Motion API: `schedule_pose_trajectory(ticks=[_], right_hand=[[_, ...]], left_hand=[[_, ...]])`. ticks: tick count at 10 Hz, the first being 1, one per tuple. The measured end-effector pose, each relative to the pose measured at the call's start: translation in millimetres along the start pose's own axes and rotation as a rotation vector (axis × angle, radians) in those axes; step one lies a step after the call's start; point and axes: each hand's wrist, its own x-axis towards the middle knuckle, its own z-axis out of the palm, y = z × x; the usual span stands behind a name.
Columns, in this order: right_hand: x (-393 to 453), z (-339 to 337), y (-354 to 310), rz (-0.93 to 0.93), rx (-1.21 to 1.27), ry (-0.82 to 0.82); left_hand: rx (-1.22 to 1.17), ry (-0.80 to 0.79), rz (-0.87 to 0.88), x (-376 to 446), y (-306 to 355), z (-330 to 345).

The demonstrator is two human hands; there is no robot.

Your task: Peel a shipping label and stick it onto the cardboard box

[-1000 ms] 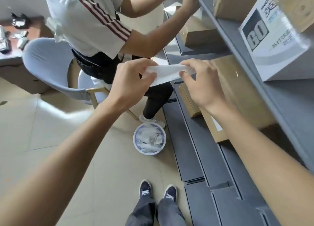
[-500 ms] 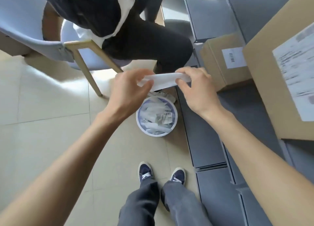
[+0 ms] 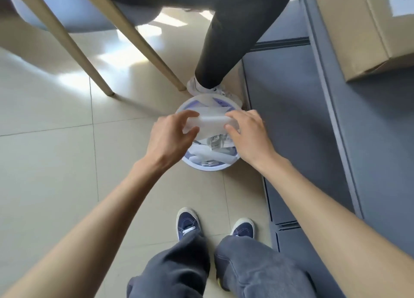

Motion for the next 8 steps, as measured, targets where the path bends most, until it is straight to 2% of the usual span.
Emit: schedule_pose_trajectory(ticks=[2, 4, 6, 8], right_hand=[[17, 75, 47, 0.006, -0.036, -0.086], [22, 108, 73, -0.003, -0.021, -0.128], [19, 96, 71, -0.027, -0.035, -0.057], [10, 53, 42, -0.058, -0.021, 0.021]], left_hand=[[0.086, -0.051, 0.000, 25, -60, 63], [0.210, -0.078, 0.016, 35, -94, 92], [0.234, -0.021, 0.032, 36, -84, 81], [0.220, 0.043, 0.045, 25, -47, 43]])
